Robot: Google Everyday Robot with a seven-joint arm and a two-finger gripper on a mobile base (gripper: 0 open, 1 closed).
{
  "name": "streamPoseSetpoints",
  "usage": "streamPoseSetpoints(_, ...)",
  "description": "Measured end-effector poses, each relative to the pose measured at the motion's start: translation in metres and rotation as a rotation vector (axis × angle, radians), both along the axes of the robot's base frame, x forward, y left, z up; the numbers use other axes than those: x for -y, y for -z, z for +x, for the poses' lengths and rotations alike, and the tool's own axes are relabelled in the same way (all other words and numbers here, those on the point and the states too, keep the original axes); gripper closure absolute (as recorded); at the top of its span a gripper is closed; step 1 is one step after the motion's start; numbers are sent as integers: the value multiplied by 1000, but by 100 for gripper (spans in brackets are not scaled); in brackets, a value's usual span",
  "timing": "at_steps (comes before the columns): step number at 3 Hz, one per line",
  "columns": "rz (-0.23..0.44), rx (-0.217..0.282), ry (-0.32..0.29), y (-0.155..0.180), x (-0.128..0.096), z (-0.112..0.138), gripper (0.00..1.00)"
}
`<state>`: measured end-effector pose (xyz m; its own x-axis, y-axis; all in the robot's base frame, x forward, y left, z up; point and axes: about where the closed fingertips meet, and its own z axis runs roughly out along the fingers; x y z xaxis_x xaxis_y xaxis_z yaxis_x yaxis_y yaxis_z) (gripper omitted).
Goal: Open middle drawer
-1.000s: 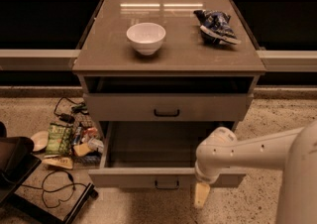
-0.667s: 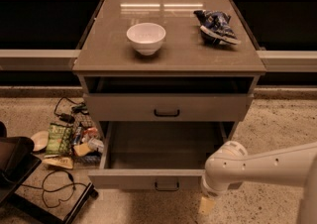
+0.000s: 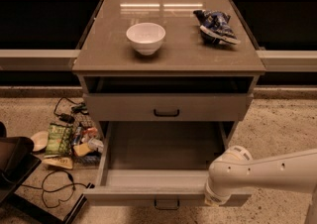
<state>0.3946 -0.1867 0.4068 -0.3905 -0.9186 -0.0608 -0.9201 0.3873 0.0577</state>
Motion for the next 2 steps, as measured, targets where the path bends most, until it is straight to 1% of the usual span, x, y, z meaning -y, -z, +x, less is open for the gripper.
streamPoseSetpoints(1,-14,-13,20,-7,-1,-14,96)
streamPoseSetpoints(2,-14,-13,20,-7,-1,-14,100)
